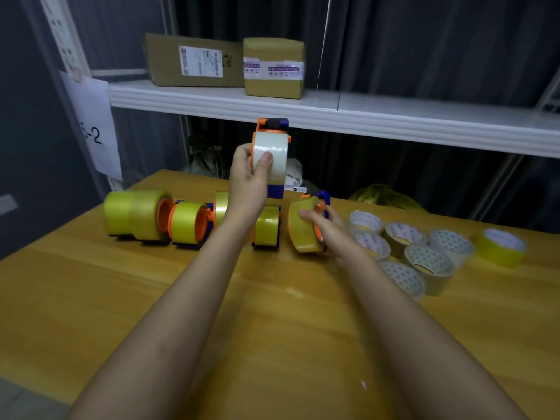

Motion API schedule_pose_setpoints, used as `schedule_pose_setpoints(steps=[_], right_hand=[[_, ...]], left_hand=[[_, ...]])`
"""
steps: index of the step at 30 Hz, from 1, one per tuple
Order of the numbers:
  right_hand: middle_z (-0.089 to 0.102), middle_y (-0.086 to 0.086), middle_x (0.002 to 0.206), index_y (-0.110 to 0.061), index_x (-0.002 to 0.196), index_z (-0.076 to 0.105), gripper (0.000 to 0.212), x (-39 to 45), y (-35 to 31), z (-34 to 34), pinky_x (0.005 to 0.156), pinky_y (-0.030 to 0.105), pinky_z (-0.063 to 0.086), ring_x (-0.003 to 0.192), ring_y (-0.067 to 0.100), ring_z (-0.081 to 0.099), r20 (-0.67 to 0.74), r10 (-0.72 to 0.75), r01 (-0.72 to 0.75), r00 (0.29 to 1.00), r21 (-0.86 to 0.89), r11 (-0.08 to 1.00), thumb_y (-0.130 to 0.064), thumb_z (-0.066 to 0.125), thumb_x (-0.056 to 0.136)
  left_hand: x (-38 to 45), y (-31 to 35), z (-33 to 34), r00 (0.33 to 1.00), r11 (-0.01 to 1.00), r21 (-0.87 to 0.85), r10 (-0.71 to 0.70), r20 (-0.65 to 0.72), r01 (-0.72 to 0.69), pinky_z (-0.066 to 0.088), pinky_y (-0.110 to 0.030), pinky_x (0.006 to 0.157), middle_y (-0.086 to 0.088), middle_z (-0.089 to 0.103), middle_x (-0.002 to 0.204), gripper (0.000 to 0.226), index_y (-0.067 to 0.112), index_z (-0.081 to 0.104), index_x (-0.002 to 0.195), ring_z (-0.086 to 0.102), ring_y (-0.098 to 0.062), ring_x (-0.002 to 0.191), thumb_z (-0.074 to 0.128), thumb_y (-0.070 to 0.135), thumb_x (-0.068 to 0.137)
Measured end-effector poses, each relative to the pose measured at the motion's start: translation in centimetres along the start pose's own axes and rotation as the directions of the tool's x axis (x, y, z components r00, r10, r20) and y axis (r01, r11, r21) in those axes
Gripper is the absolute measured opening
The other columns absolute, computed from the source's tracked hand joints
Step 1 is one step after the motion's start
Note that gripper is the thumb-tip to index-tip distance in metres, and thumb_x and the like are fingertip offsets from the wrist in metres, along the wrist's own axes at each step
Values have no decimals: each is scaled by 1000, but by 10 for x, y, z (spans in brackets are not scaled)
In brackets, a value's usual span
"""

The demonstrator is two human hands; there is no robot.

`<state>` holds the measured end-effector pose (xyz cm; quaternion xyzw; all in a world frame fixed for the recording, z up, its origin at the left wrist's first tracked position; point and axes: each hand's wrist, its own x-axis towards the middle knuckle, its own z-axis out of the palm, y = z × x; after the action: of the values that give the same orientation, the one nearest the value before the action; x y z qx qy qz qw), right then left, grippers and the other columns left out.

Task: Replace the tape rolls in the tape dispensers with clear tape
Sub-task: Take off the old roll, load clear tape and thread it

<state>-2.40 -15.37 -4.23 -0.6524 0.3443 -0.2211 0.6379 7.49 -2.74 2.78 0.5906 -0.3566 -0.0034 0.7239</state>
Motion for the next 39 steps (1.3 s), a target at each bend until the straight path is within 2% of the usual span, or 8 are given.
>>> schedule_pose_setpoints(steps=[8, 13, 16, 19, 29, 33, 36, 39], right_hand=[[54, 0, 130, -28, 144, 38, 74, 17, 1, 16, 96, 38, 49, 109, 20, 57, -18, 14, -14, 1000, 1, 1000, -47, 71, 80], [63, 1, 124, -35, 130, 55, 89, 29, 5, 14, 96, 46, 51, 106, 24, 63, 51, 77, -77, 996, 0, 997, -71, 77, 52], [56, -2, 126, -27, 134, 51, 66, 20, -2, 10, 99, 37, 42, 115, 21, 53, 34, 73, -72, 997, -42, 997, -62, 64, 79], [47, 5, 145, -20, 141, 46, 74, 17, -1, 2, 102, 39, 34, 131, 27, 44, -3, 77, -76, 997, -150, 986, -65, 57, 83], [33, 5, 155, -19, 152, 23, 77, -4, -9, -2, 108, 38, 33, 140, 24, 33, -84, -245, 193, 966, -397, 897, -50, 58, 90], [40, 1, 150, -23, 146, 36, 59, -22, -14, -7, 107, 35, 38, 136, 19, 38, -112, -386, 336, 916, -313, 888, -46, 52, 95], [44, -3, 144, -23, 143, 41, 48, -43, -25, -13, 101, 27, 39, 130, 11, 41, -133, -473, 430, 871, -262, 864, -40, 47, 99], [46, -3, 142, -23, 141, 43, 44, -62, -36, -18, 106, 36, 42, 128, 11, 45, -129, -499, 483, 857, -135, 865, -36, 47, 99]], left_hand=[[1, -4, -17, 1000, 1000, -27, -5, -6, 5, 49, -17, 71, 8, 56, 94, 8, 21, 44, 104, 57, 11, 73, 48, 15, 99], [1, -4, -15, 1000, 998, -51, -22, -5, 22, 49, -12, 67, 6, 56, 97, 11, 16, 44, 109, 58, 4, 79, 48, 16, 99], [0, -3, -11, 1000, 998, -55, -24, 4, 25, 47, -10, 64, 6, 56, 96, 11, 15, 44, 109, 58, 12, 74, 47, 15, 99], [-2, -3, -9, 1000, 998, -58, -23, 18, 24, 47, -9, 61, 6, 56, 95, 12, 15, 44, 110, 57, 15, 71, 47, 15, 99], [-14, 9, -6, 998, 998, -70, 9, 63, -4, 46, -10, 62, 7, 56, 95, 7, 23, 45, 104, 56, 14, 72, 46, 18, 100], [-19, 17, -10, 999, 993, -116, 4, 48, 2, 44, -9, 62, 6, 55, 96, 10, 15, 47, 110, 56, 11, 76, 43, 18, 101], [-25, 21, -15, 997, 975, -218, -37, 72, 52, 45, -16, 66, 2, 57, 96, 19, 17, 53, 106, 57, -7, 84, 48, 31, 94], [-32, 22, -19, 988, 960, -266, -45, 150, 84, 45, -23, 66, -1, 60, 91, 25, 16, 58, 99, 57, -12, 82, 48, 34, 85]])
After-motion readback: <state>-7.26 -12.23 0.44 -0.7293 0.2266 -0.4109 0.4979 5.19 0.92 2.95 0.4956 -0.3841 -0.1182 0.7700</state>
